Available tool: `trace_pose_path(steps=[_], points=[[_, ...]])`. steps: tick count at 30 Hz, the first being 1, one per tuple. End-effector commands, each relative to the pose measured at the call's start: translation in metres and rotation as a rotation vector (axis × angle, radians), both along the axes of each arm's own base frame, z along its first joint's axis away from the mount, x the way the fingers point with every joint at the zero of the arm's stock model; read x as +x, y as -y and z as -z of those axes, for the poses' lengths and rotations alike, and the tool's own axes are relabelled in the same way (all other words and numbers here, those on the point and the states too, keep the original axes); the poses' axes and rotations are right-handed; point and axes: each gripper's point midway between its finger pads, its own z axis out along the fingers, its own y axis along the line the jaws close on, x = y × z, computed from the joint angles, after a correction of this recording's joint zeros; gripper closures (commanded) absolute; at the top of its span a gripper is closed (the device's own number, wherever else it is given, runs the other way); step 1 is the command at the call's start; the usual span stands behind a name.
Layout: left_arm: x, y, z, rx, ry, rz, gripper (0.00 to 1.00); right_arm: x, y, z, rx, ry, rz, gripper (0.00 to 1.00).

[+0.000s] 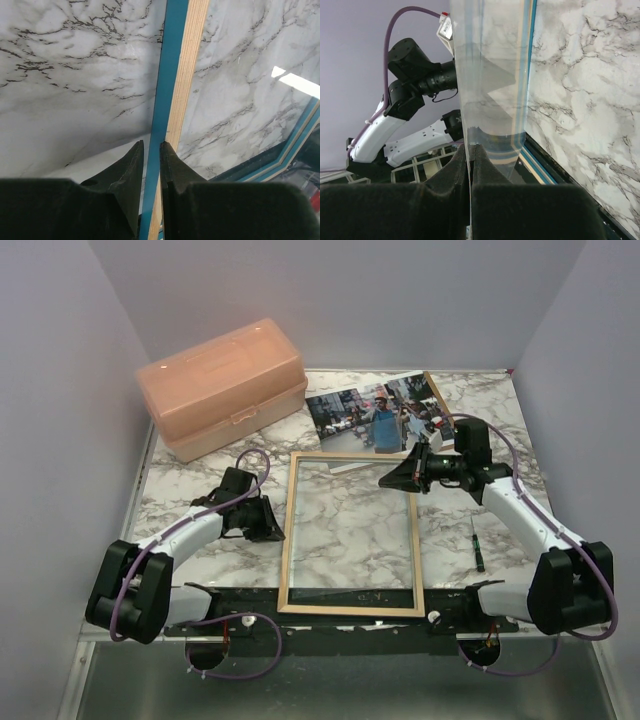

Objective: Put the photo into the frame
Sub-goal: Place the photo frame item in the photo frame.

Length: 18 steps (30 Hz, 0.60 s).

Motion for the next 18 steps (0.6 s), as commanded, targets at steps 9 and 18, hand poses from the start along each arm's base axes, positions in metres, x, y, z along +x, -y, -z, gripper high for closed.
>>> trace_pose_path(steps=[9, 18], points=[[-0.002, -0.006, 0.012, 0.050, -0.020, 0.010, 0.83, 0.001, -0.003, -0.004, 0.052, 0.001, -0.016, 0.99], [-0.003, -0.007, 0.014, 0.060, -0.025, 0.011, 0.84, 0.000, -0.002, 0.005, 0.026, -0.012, -0.011, 0.99]])
